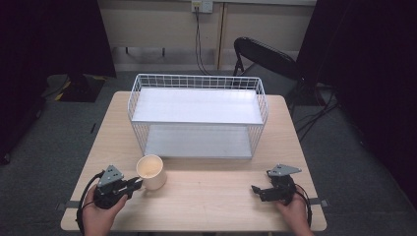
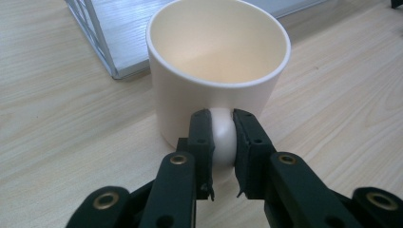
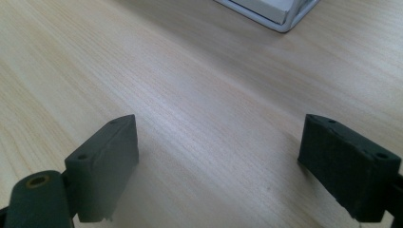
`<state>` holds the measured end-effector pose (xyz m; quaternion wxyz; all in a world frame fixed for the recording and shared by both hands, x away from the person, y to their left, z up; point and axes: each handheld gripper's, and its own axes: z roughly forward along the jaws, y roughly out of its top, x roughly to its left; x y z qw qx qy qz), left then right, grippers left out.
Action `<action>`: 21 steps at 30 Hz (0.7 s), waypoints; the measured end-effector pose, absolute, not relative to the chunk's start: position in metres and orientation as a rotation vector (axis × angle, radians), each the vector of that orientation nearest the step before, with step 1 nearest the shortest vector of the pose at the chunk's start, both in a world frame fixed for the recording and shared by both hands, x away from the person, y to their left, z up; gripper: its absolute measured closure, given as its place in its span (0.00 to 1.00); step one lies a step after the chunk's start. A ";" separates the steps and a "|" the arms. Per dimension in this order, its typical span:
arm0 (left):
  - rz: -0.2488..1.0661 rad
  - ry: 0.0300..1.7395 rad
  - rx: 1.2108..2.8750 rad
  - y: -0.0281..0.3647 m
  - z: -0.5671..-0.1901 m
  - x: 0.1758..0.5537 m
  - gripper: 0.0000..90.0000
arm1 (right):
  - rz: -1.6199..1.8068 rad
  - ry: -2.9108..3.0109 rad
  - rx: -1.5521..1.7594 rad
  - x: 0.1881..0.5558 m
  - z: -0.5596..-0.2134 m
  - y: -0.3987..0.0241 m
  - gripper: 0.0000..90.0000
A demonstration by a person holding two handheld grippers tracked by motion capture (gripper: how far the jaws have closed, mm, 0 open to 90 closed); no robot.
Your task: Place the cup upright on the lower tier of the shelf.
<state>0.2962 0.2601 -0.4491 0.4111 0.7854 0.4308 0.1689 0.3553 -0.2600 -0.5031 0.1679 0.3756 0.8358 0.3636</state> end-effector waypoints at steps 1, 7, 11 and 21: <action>0.422 1.086 1.975 0.260 -0.449 0.296 0.87 | 1.034 2.378 1.068 0.355 -0.503 -0.260 0.14; 0.423 1.080 1.982 0.260 -0.449 0.297 0.87 | 1.033 2.377 1.068 0.355 -0.503 -0.260 0.13; 0.435 1.071 1.995 0.260 -0.448 0.297 0.88 | 1.034 2.378 1.068 0.355 -0.503 -0.260 0.14; 0.457 1.074 2.003 0.258 -0.448 0.298 0.88 | 1.032 2.376 1.069 0.356 -0.503 -0.260 0.13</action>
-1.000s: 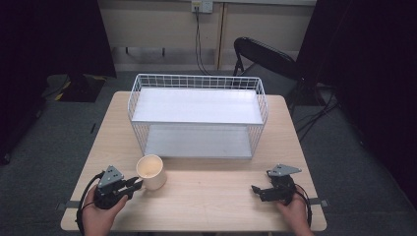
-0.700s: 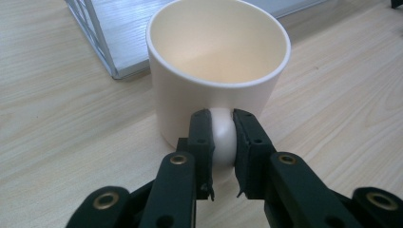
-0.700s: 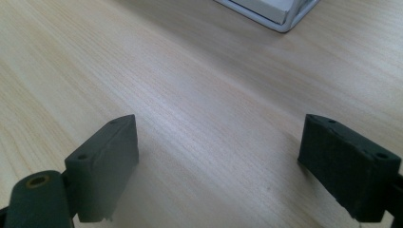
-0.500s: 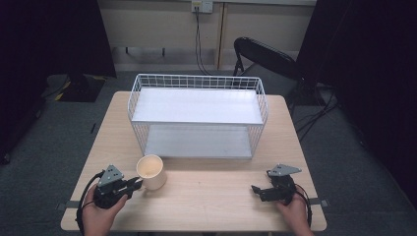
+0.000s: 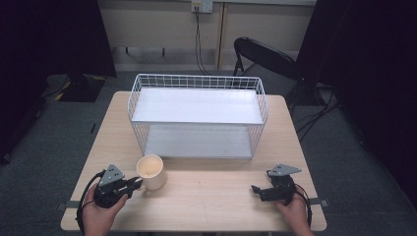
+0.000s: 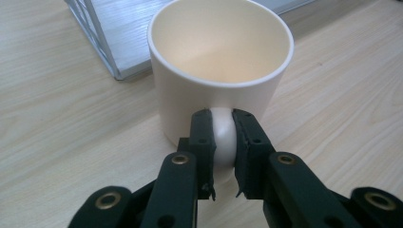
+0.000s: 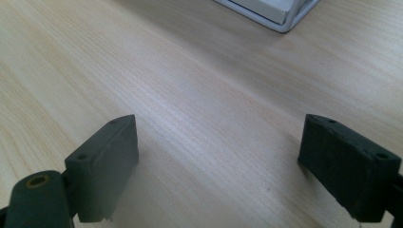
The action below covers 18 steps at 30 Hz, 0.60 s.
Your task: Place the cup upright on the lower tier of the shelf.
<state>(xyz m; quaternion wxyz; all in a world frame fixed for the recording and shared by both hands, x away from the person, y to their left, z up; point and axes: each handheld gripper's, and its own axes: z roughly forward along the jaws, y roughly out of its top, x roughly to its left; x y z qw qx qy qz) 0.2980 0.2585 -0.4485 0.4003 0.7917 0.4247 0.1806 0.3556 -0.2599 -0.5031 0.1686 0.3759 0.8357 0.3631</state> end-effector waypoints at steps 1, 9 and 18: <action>0.460 1.074 2.014 0.258 -0.448 0.298 0.89 | 1.033 2.376 1.069 0.356 -0.503 -0.260 0.13; 0.487 1.071 2.024 0.257 -0.446 0.295 0.89 | 1.033 2.376 1.069 0.356 -0.503 -0.260 0.13; 0.475 1.085 2.018 0.257 -0.446 0.294 0.89 | 1.033 2.376 1.069 0.356 -0.503 -0.260 0.13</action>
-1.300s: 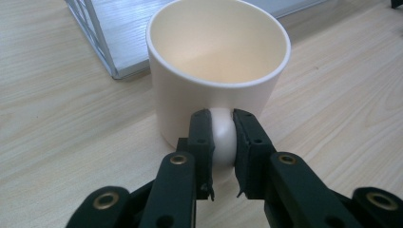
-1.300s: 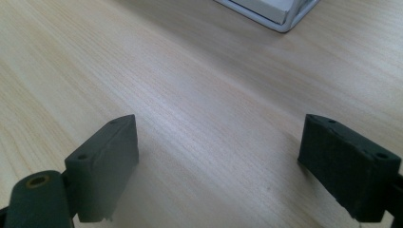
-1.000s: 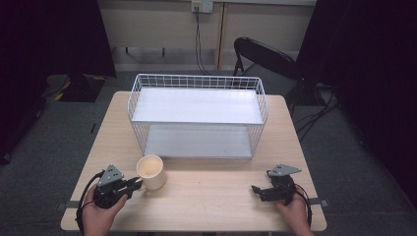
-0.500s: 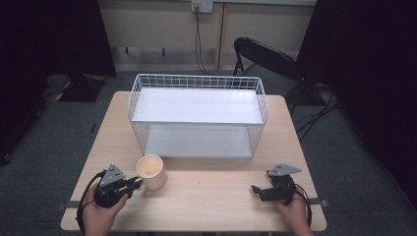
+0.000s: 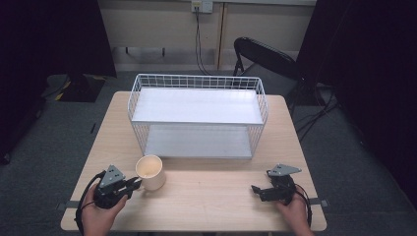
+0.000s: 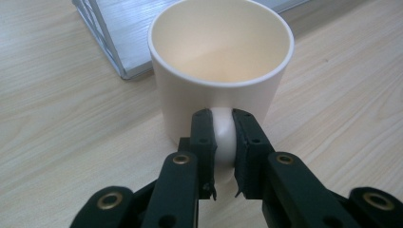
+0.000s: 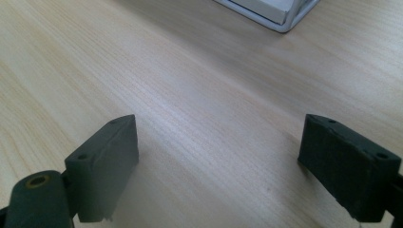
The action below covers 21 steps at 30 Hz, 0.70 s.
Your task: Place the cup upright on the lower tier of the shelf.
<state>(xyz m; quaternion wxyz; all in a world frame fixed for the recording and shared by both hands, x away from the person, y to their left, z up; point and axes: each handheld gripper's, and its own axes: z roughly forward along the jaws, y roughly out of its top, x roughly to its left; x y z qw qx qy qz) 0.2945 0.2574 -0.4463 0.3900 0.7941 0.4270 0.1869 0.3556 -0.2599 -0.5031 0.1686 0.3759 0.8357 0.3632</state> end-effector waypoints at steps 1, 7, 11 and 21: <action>0.473 1.087 2.021 0.258 -0.447 0.295 0.89 | 1.033 2.376 1.069 0.356 -0.503 -0.260 0.14; 0.452 1.109 2.013 0.257 -0.446 0.296 0.89 | 1.033 2.376 1.069 0.356 -0.503 -0.260 0.13; 0.427 1.119 2.010 0.259 -0.446 0.297 0.89 | 1.033 2.376 1.069 0.356 -0.503 -0.260 0.13; 0.446 1.134 2.036 0.256 -0.442 0.296 0.89 | 1.033 2.376 1.070 0.356 -0.503 -0.260 0.13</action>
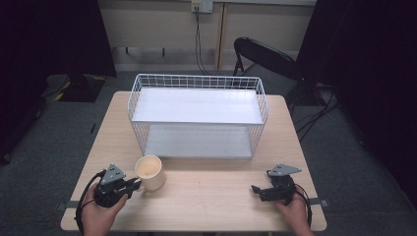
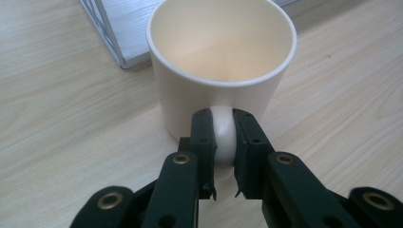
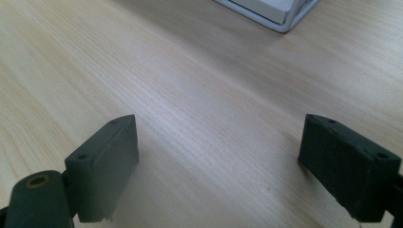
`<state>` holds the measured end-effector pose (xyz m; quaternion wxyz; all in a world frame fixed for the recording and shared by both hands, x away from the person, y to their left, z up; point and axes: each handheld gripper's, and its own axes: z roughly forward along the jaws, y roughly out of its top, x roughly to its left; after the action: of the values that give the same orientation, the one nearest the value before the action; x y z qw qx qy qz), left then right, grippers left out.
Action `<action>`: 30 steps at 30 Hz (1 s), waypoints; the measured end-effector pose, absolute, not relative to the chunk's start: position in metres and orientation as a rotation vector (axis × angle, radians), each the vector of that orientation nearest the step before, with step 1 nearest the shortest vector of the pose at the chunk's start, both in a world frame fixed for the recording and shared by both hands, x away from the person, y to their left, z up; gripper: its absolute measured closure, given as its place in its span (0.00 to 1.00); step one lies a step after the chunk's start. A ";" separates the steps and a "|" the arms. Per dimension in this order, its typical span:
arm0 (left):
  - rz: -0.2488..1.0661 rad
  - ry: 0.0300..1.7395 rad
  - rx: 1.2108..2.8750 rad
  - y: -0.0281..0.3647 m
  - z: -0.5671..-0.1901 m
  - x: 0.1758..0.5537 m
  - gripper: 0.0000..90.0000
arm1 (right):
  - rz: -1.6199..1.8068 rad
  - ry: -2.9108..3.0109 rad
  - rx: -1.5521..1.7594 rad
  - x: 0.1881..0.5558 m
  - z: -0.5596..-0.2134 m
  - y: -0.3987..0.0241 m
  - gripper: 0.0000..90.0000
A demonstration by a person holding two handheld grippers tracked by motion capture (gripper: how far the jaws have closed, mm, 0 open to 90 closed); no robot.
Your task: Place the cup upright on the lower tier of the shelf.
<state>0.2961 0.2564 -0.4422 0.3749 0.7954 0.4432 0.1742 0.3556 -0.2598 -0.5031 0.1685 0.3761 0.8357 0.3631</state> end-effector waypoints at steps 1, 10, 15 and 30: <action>0.448 1.137 2.030 0.257 -0.441 0.296 0.89 | 1.032 2.376 1.070 0.356 -0.503 -0.260 0.13; 0.505 1.103 2.013 0.256 -0.433 0.291 0.89 | 1.033 2.376 1.068 0.356 -0.503 -0.260 0.13; 0.483 1.112 1.998 0.258 -0.436 0.291 0.89 | 1.033 2.376 1.068 0.356 -0.503 -0.260 0.13; 0.462 1.156 2.011 0.259 -0.445 0.293 0.88 | 1.033 2.376 1.068 0.356 -0.503 -0.260 0.13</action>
<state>0.2935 0.2592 -0.4446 0.3787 0.7870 0.4523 0.1807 0.3563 -0.2597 -0.5032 0.1688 0.3755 0.8357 0.3634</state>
